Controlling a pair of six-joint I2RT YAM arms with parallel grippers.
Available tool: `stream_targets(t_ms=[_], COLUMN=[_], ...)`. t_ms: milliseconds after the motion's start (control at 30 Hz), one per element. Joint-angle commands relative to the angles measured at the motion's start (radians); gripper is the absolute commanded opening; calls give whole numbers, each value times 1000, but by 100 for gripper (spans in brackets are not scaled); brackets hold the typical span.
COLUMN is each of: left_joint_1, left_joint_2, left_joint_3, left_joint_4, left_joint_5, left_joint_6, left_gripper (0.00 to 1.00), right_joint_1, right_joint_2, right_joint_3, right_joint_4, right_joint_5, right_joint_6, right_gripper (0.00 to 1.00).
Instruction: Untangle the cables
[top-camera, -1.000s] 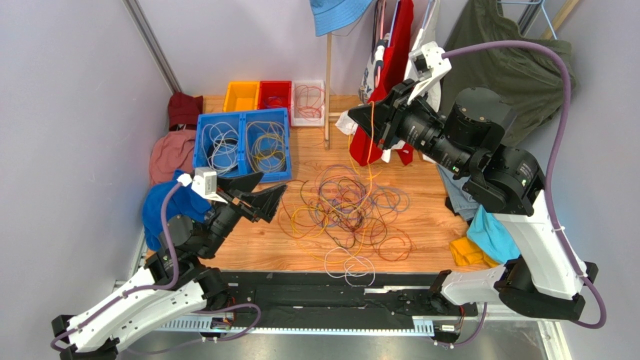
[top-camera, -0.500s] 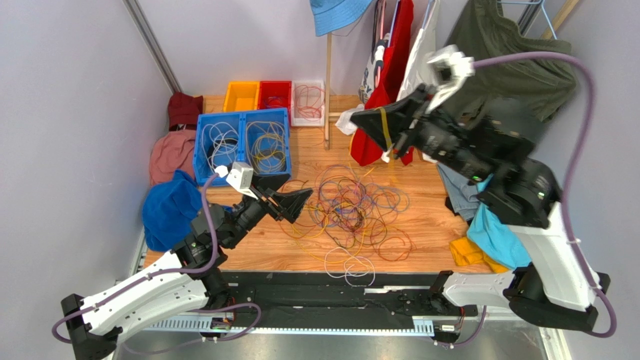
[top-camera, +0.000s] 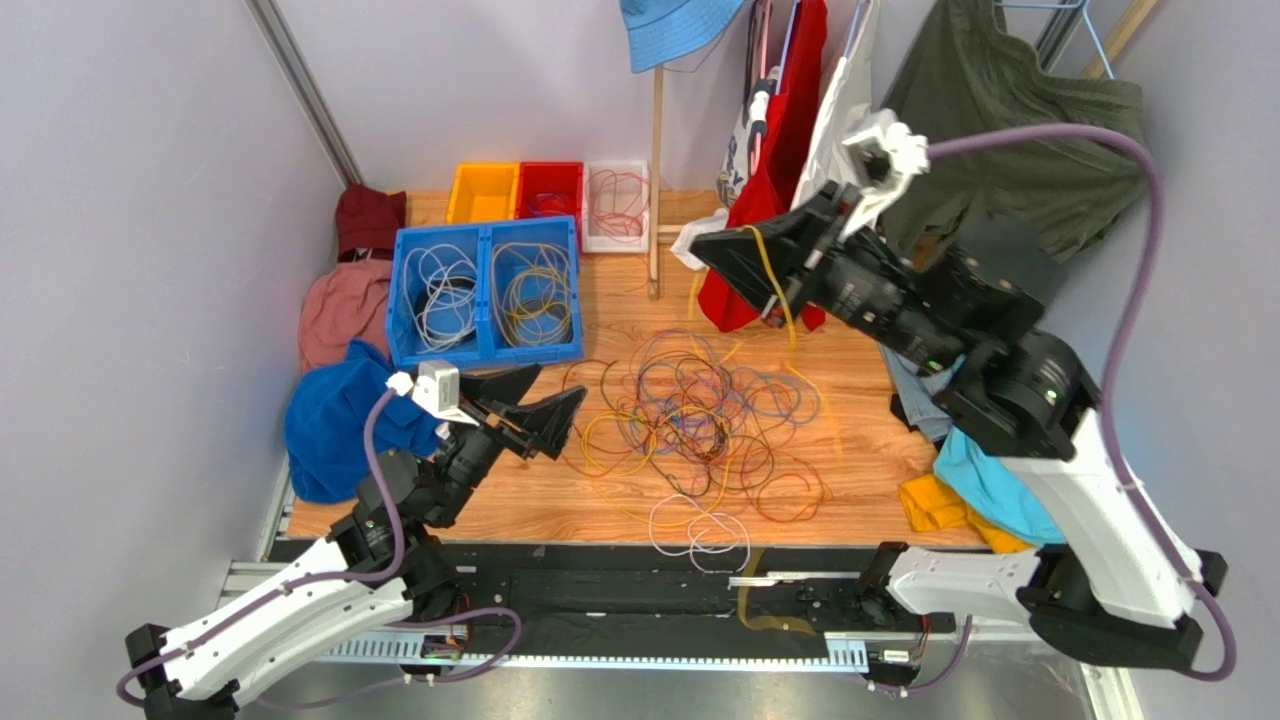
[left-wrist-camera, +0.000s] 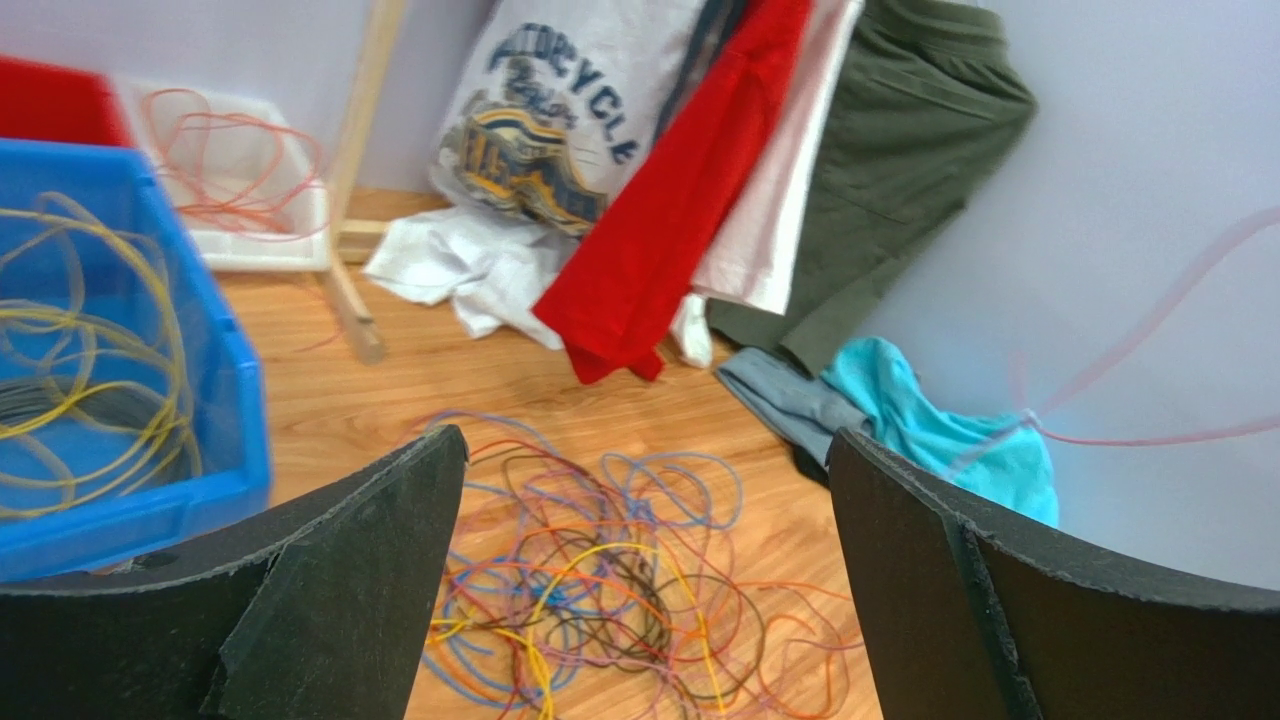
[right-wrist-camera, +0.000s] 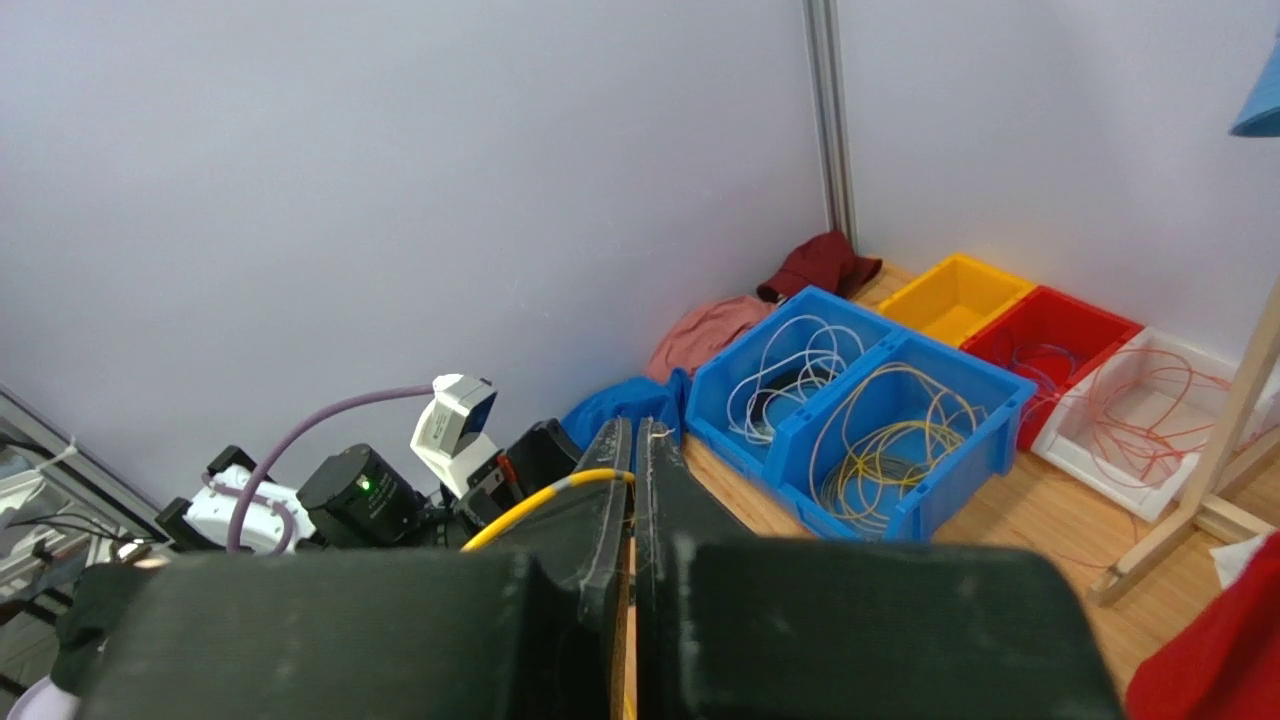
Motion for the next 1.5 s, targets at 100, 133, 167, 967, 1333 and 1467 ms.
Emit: stream_targets(t_ms=[100,133,167,967,1333,1467], left_joint_1=[-4,-4,-4,-61,-50,43], left_joint_2=[146,207,236,928,947,1023], left_joint_3=[-84,-81,-82,-30,163,45], left_joint_4=[420,439,462,1158,277,276], left_joint_5=[340,359,427,610,210,211], left_joint_6=[9,6,6,-21,-65,-292], left_gripper=[99,99,99,99,0,0], right_joint_1=[4,4,5,7,5,7], right_joint_2=[44,51,67,130,91,65], right_joint_3=[44,72,89,172,187,196], right_joint_4=[39,30,9,-50,-59,-48], right_joint_5=[-52,-59,-62,-128,-63,-20], right_joint_6=[61,63,68,117,74,54], right_gripper=[0,0,0,0,0,0])
